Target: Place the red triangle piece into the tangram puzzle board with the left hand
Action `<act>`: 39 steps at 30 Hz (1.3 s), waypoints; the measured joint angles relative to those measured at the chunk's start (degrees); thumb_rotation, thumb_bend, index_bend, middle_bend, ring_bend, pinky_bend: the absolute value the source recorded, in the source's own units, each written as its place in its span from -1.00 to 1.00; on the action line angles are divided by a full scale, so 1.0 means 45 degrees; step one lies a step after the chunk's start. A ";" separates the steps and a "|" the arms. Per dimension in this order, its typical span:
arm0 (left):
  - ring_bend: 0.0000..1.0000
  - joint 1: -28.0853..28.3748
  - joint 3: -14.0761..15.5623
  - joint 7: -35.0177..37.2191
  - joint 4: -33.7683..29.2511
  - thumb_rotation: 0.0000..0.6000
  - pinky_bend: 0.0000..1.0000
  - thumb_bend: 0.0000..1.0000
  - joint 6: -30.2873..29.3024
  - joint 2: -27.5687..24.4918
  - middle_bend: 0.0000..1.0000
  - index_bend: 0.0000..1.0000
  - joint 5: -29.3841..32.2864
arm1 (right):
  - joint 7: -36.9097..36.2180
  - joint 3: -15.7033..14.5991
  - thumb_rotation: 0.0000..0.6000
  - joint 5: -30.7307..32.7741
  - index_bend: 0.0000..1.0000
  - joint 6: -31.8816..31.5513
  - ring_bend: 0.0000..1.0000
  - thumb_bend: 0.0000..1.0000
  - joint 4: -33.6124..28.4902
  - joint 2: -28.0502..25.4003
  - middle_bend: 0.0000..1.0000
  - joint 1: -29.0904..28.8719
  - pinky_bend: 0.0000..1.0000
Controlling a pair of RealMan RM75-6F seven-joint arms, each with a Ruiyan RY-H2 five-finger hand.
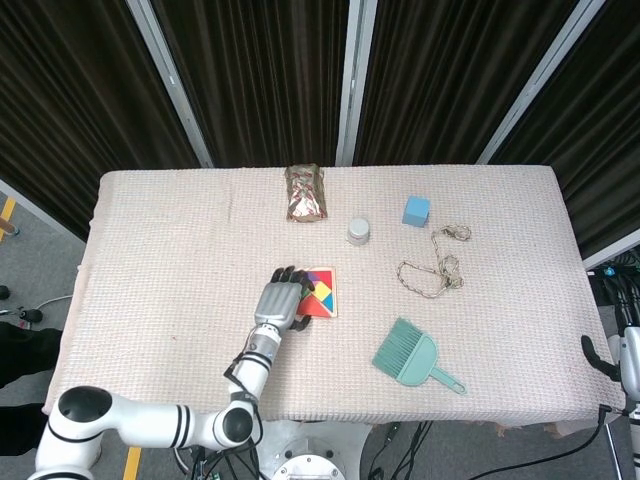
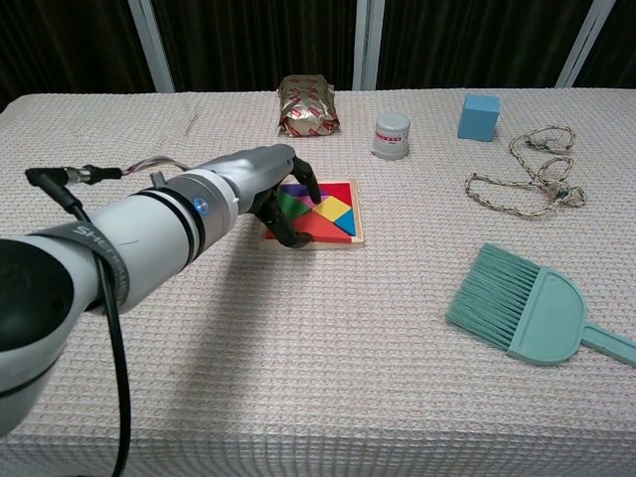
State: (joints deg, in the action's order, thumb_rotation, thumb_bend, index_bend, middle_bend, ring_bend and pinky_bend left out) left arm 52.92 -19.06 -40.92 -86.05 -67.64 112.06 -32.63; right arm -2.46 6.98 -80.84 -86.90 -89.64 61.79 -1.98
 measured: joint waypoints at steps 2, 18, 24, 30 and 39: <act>-1.00 -0.0035 -0.0016 0.0057 0.0008 1.00 -1.00 -0.32 -0.0007 -0.0023 -0.73 -0.47 -0.0038 | 0.0020 -0.0002 1.00 -0.0007 -1.00 0.0004 -1.00 -0.51 -0.0005 0.0003 -1.00 -0.0002 -1.00; -1.00 -0.0355 0.0194 0.0343 -0.0382 1.00 -1.00 -0.37 0.0009 -0.0339 -0.75 -0.72 -0.0414 | 0.0090 0.0007 1.00 0.0034 -1.00 0.0078 -1.00 -0.51 -0.0007 0.0039 -1.00 -0.0019 -1.00; -1.00 -0.0328 0.0200 0.0416 -0.0089 1.00 -1.00 -0.43 0.0226 -0.0224 -0.76 -0.75 -0.0393 | 0.0029 0.0028 1.00 0.0069 -1.00 0.0066 -1.00 -0.51 0.0055 0.0055 -1.00 -0.0003 -1.00; -1.00 -0.0299 0.0165 0.0509 0.0235 1.00 -1.00 -0.47 0.0379 -0.0095 -0.76 -0.76 -0.0373 | -0.0033 0.0033 1.00 0.0100 -1.00 0.0081 -1.00 -0.51 0.0135 0.0078 -1.00 0.0011 -1.00; -1.00 -0.0307 -0.0147 0.0982 0.0638 1.00 -1.00 -0.47 0.0600 -0.0035 -0.76 -0.76 -0.0489 | -0.0090 0.0033 1.00 0.0173 -1.00 0.0189 -1.00 -0.50 0.0257 0.0136 -1.00 0.0000 -1.00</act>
State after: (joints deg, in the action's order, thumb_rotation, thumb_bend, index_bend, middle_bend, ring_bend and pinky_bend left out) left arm 51.54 -19.72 -36.50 -83.17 -64.94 111.91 -34.83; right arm -2.87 7.13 -80.06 -86.05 -88.48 62.40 -1.98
